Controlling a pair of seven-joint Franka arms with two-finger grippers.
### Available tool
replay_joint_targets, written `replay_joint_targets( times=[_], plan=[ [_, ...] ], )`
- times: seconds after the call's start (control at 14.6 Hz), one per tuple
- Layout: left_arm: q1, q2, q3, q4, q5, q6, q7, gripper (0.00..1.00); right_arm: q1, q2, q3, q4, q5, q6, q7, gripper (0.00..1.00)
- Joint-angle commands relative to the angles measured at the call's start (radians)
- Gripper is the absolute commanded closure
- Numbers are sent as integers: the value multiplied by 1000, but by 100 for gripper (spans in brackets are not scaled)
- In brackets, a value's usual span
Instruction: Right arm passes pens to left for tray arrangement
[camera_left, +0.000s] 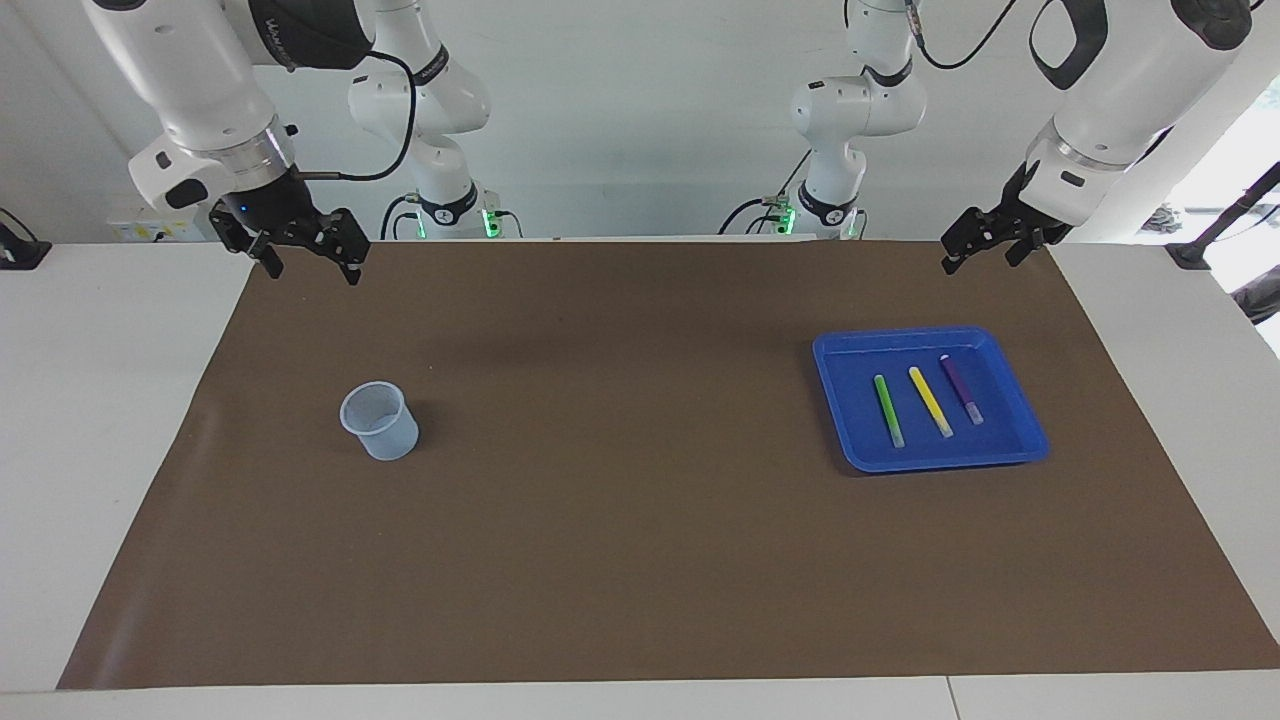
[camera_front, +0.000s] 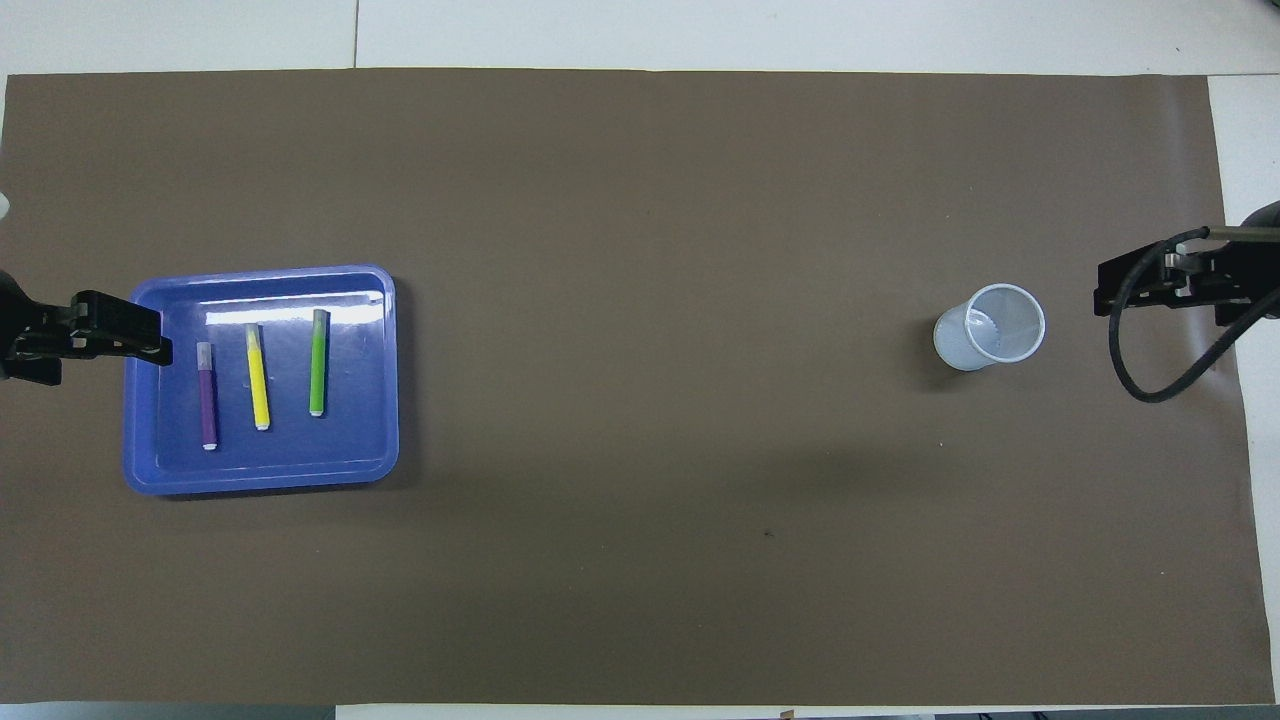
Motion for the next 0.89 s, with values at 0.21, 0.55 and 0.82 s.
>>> replay_joint_targets(
  times=[0.21,0.55,0.82],
  plan=[
    [-13,30,4,106,4,-75,0,0,-12,-17,7,-18,16,-5,7,0],
    [-13,27,1,100,1,-68,0,0,-12,-17,7,-18,16,-4,7,0],
    [-12,26,-3,99,1,-68,2,0,-12,-17,7,-18,15,-3,7,0]
  ],
)
